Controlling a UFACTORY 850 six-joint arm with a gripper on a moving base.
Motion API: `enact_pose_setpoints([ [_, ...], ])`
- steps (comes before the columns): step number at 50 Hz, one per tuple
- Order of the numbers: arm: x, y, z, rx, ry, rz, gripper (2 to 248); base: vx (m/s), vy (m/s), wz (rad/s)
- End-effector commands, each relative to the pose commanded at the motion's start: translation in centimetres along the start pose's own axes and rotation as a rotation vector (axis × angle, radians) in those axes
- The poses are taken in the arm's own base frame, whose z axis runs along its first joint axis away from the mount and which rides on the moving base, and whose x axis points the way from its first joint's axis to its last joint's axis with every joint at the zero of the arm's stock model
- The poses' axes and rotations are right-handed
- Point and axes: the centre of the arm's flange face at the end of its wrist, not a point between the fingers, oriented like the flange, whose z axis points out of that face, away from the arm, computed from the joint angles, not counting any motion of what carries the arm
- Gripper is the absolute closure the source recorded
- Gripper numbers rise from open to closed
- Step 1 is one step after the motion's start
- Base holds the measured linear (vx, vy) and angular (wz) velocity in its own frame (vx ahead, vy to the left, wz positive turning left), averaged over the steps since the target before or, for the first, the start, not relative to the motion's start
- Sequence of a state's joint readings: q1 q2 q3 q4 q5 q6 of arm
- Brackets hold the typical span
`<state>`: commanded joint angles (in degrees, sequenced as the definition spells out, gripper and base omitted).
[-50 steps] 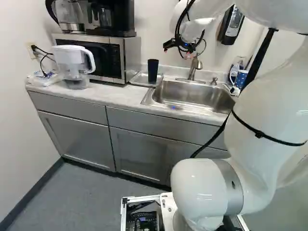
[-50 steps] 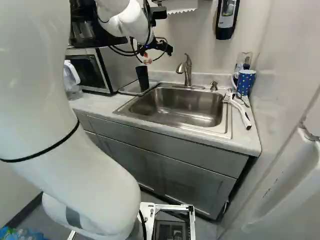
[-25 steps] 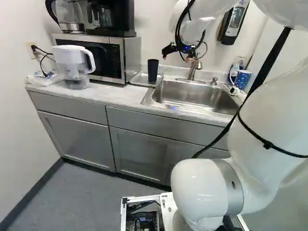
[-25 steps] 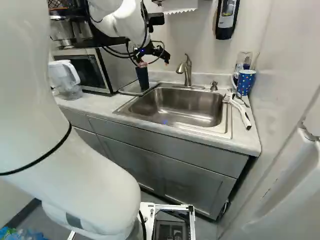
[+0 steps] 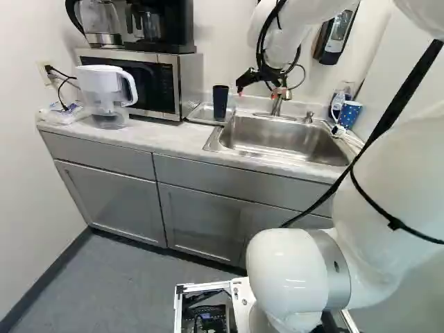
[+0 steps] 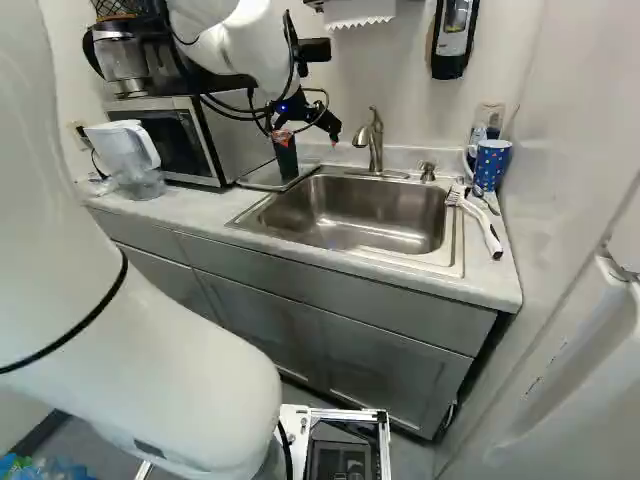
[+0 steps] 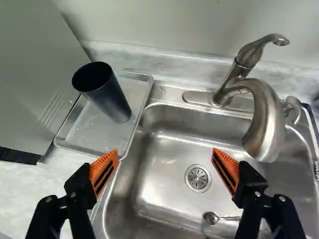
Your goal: Rinse the cup and place it in the tray
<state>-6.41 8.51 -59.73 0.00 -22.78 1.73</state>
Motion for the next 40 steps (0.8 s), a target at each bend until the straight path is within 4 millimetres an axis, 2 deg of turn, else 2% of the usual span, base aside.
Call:
enact_pose_setpoints([
  [33,-2.8,4.5,-2.6,-0.075,0.013,0.073,3,0.000,0.000,0.000],
  [40,-2.7,4.7,-2.6,-0.078,0.013,0.076,3,0.000,0.000,0.000],
])
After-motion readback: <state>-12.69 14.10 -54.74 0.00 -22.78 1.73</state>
